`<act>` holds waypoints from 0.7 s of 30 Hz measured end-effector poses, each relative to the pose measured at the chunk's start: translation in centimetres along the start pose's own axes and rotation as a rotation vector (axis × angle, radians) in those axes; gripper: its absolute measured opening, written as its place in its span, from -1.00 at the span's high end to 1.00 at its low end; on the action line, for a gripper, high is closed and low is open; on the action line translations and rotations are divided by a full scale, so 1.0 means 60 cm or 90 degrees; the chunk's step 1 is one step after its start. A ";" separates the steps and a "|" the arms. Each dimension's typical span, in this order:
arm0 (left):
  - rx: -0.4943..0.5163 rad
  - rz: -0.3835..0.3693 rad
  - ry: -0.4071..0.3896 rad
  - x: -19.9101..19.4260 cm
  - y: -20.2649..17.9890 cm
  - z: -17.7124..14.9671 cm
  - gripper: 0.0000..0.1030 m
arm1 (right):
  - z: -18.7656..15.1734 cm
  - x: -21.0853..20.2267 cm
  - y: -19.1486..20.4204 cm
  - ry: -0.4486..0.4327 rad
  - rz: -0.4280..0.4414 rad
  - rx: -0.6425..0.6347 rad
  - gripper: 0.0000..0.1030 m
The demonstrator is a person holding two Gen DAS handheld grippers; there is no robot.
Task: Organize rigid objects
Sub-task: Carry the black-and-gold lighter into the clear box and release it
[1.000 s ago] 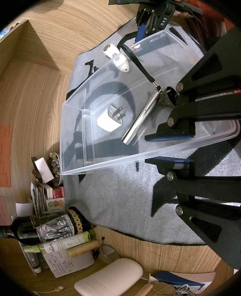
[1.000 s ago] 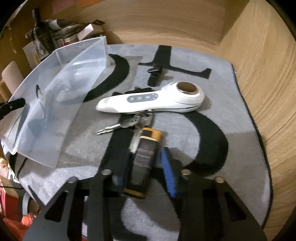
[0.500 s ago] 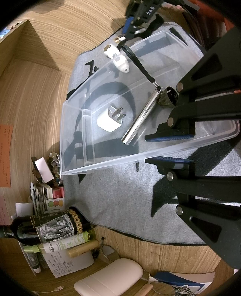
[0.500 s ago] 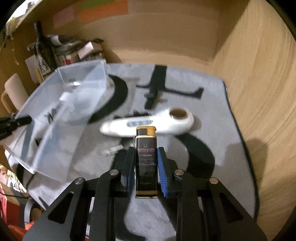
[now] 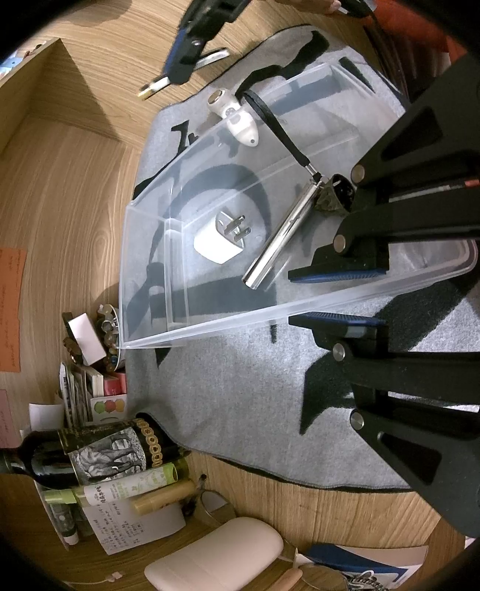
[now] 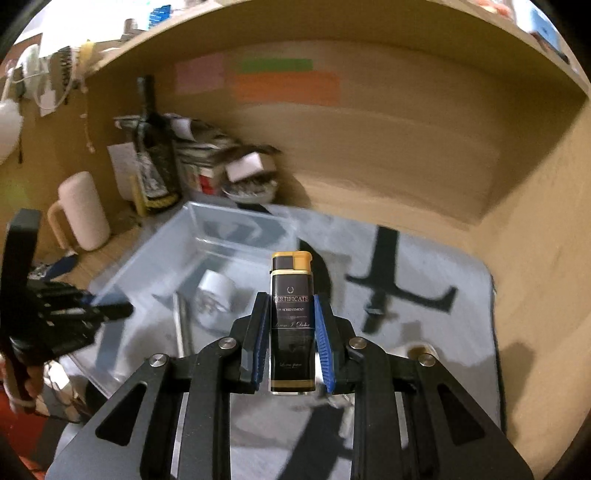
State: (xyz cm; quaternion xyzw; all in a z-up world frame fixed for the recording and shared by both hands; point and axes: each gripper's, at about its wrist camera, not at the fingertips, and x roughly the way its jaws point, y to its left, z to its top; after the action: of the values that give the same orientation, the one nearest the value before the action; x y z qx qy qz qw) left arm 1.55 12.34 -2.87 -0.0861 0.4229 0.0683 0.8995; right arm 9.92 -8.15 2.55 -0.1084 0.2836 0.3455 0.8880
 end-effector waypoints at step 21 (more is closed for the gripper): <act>-0.003 -0.003 0.000 0.001 0.003 0.000 0.73 | 0.009 0.114 0.097 0.096 0.077 -0.090 0.58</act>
State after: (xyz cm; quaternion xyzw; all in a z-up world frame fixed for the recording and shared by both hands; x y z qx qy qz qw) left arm 1.54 12.54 -2.97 -0.0890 0.4222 0.0669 0.8996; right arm 10.35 0.14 -0.93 -0.1788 0.3305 0.4082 0.8320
